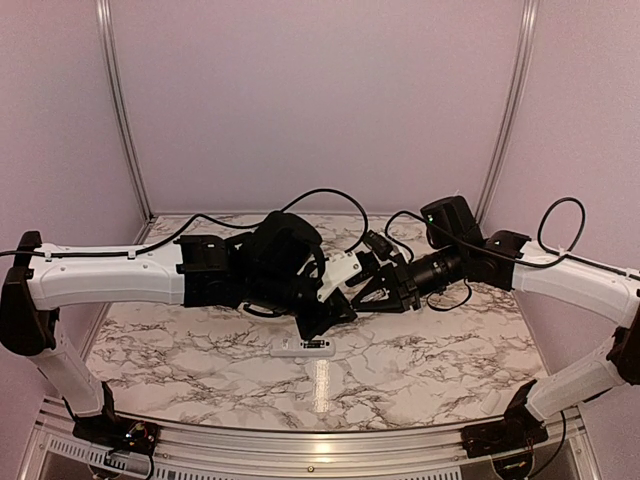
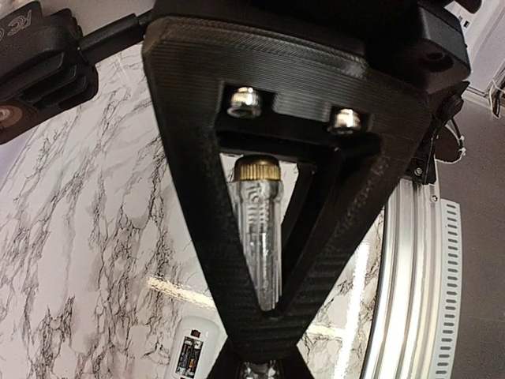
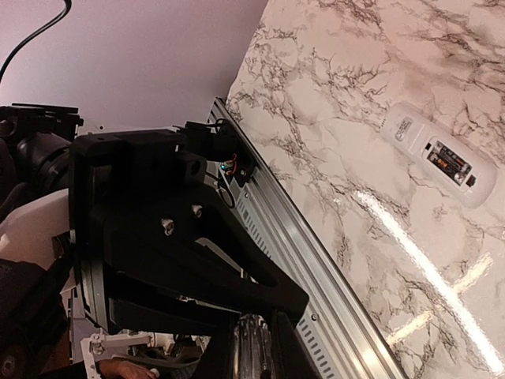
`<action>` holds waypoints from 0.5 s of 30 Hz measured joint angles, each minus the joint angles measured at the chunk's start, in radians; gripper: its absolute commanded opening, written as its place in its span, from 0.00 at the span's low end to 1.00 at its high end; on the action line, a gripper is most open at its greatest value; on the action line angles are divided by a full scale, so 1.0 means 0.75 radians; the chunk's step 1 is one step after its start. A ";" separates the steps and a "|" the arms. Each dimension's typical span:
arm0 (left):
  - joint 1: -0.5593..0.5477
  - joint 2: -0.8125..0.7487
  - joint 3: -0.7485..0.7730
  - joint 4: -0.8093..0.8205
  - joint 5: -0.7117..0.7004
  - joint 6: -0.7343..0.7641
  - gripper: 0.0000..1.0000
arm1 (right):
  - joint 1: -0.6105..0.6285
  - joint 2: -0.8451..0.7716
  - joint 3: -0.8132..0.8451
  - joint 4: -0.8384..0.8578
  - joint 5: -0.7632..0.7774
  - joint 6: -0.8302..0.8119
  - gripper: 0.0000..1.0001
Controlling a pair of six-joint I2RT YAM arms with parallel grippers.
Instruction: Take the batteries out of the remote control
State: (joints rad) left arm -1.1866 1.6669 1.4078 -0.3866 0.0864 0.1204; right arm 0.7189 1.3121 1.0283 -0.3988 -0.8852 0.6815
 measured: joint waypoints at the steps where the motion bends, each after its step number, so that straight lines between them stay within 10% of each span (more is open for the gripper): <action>1: 0.000 0.000 -0.002 0.001 -0.001 0.000 0.00 | 0.000 0.000 0.000 0.001 0.000 0.001 0.07; 5: -0.002 0.000 -0.004 0.005 -0.012 0.000 0.14 | 0.000 -0.001 -0.001 0.001 0.000 -0.001 0.00; 12: -0.008 -0.017 -0.040 0.034 -0.133 -0.025 0.97 | 0.000 -0.001 -0.001 -0.028 0.022 -0.005 0.00; 15: -0.008 -0.063 -0.105 0.051 -0.239 -0.047 0.99 | 0.000 -0.002 -0.001 -0.056 0.056 -0.019 0.00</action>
State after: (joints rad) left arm -1.1923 1.6199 1.3293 -0.3481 -0.0925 0.0853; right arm 0.7189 1.3109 1.0279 -0.4412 -0.8429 0.6674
